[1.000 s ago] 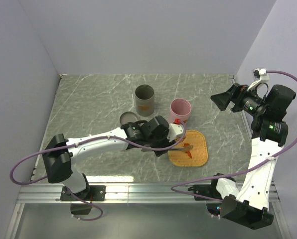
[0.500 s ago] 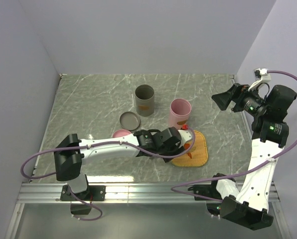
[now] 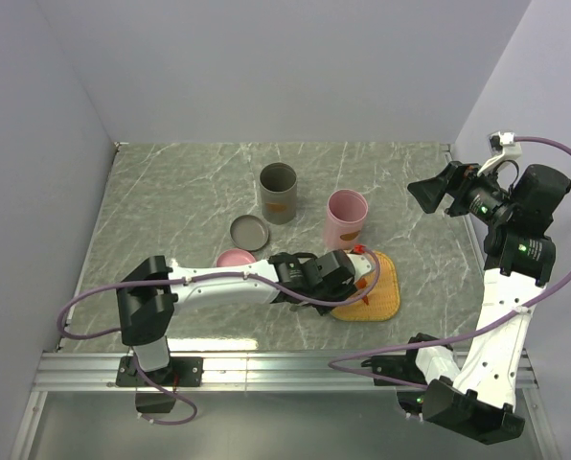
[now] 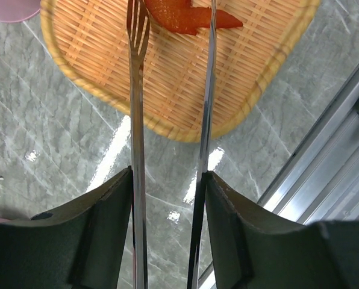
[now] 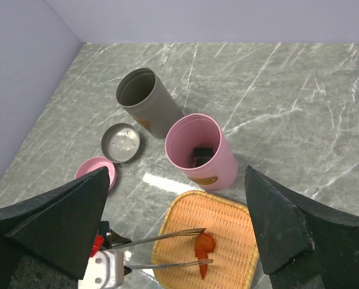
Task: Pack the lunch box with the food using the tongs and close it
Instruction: Pick up the food using the clamp
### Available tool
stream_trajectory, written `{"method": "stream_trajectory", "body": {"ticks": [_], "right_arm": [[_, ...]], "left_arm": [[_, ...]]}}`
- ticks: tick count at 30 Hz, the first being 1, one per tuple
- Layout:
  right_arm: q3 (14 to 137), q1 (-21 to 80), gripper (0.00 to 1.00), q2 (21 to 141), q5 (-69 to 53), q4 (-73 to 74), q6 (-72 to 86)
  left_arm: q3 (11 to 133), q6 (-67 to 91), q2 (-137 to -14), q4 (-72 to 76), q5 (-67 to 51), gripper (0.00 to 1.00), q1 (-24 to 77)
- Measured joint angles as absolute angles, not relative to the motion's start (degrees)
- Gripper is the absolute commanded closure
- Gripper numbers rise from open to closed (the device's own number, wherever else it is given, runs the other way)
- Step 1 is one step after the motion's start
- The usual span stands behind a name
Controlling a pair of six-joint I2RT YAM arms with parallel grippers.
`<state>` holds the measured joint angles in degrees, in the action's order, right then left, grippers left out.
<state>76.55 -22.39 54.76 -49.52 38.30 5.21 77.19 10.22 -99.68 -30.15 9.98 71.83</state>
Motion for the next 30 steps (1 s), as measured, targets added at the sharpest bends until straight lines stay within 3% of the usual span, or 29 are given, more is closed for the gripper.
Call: {"method": "stream_trajectory", "body": {"ticks": [11,21,30], "right_arm": [[76.6,-22.4,0.00,54.8,-49.1,38.6,4.7],[76.6,-22.4,0.00,54.8,-49.1,38.7,4.3],[76.6,-22.4,0.00,54.8,-49.1,38.7,4.2]], "left_arm": [[79.1,10.3,-102.3,-31.0,10.0,0.50,71.8],[79.4,9.8,-102.3,-31.3,10.1,0.68,71.8],[80.3,8.6,-100.8,-32.1,10.6,0.70,71.8]]}}
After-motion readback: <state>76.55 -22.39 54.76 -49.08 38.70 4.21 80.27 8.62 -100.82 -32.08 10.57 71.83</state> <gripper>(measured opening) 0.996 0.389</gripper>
